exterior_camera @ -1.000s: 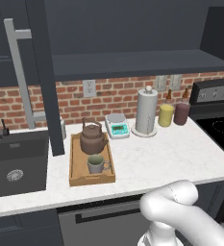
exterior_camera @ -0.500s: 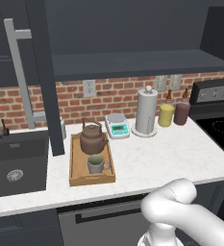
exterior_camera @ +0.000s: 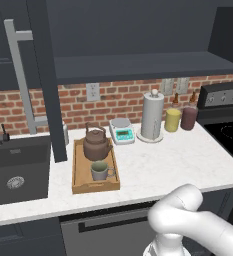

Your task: Pick the kettle from the counter and place it on the tray. Then pick the mug from the cabinet and place it on the tray. Then close the cabinet doors.

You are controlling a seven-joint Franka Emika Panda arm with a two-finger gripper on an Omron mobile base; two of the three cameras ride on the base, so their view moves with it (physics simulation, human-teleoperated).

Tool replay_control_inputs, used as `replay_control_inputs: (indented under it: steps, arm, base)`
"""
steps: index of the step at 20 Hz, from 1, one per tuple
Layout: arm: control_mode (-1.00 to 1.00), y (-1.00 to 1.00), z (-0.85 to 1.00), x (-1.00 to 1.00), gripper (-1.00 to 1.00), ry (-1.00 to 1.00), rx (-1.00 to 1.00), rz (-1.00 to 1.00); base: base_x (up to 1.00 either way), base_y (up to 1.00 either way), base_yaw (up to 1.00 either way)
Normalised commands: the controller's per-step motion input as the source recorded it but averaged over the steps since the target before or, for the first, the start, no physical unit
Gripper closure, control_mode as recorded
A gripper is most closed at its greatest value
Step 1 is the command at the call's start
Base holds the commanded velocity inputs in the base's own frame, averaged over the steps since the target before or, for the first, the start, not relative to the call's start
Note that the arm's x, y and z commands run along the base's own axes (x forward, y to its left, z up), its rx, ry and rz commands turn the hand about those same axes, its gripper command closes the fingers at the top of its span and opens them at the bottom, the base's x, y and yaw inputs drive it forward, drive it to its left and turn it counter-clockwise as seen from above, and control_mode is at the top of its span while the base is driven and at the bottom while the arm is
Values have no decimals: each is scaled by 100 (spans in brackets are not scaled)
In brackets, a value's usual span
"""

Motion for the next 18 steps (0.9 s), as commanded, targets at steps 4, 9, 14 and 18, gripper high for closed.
replay_control_inputs:
  steps: [4,9,14,18]
  arm:
    - [-100,-1,36,0,-100,0,0,0]
    - [-100,3,35,-5,-100,0,0,0]
    - [-100,25,32,-13,-100,0,-2,0]
    - [-100,43,19,-21,-100,0,-6,3]
  base:
    - [0,0,0]
    - [0,0,0]
    - [0,0,0]
    - [0,0,0]
